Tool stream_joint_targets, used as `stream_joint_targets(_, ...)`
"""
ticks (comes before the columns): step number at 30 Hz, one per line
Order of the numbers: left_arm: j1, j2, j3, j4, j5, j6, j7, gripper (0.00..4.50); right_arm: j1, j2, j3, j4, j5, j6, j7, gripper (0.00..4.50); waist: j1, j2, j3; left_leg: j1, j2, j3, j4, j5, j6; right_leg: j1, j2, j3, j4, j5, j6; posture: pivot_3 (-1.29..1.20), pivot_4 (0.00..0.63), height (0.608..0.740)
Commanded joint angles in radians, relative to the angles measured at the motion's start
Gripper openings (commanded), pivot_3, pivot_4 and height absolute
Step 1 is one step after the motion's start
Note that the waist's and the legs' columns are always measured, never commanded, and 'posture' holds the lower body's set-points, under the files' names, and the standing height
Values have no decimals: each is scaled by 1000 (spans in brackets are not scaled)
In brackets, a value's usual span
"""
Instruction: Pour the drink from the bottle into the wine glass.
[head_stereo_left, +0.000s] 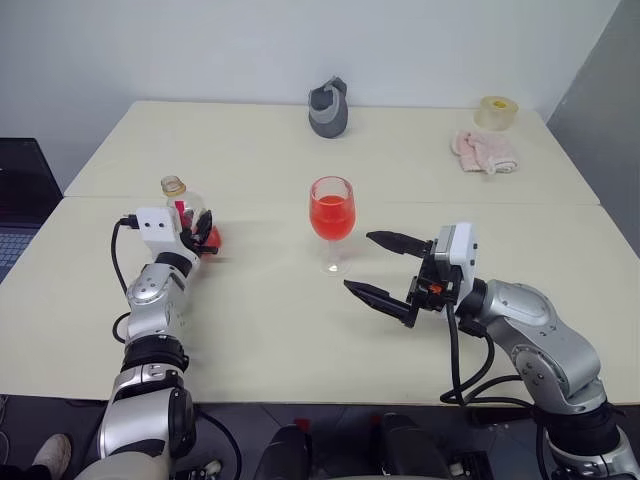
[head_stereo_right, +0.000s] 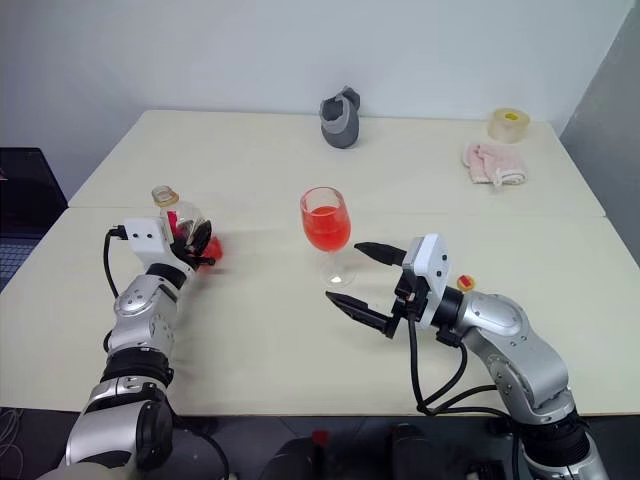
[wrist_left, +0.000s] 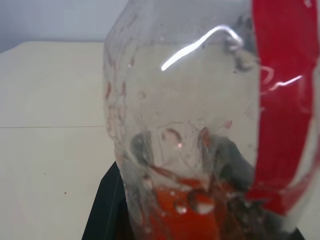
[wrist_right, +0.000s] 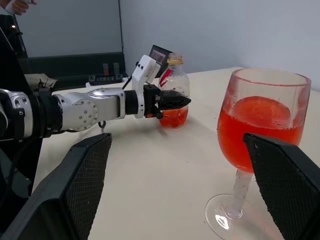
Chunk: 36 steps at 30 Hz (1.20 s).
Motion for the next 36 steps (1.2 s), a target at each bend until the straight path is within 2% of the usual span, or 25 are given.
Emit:
stream_joint_targets(1, 20, -6, 0, -17, -11, 9, -8, 2613, -15, 1, -11, -21, 4, -7, -6, 4500, 0, 0, -1, 0, 0, 0, 0, 0, 0, 0, 0, 0, 0, 0, 0, 0, 150, 740)
stream_joint_targets(7, 42, -8, 1, -67, -16, 37, 6, 4474, -7, 0, -7, -19, -1, -14, -3, 4500, 0, 0, -1, 0, 0, 0, 0, 0, 0, 0, 0, 0, 0, 0, 0, 0, 150, 740)
stream_joint_targets(28, 400, -43, 32, -669, -100, 363, 114, 4474, 101, -38, -48, -54, -9, -7, -38, 4500, 3, 0, -1, 0, 2, 0, -1, 0, 0, 1, -3, 0, -1, 0, 0, 0, 150, 740)
stream_joint_targets(36, 579, -70, -4, -982, -121, 500, 126, 4474, 176, -32, -90, -86, -55, 14, -167, 4500, 13, 0, -1, 1, 3, -1, -1, -1, 2, 2, -3, 0, -2, 0, 0, 0, 150, 740)
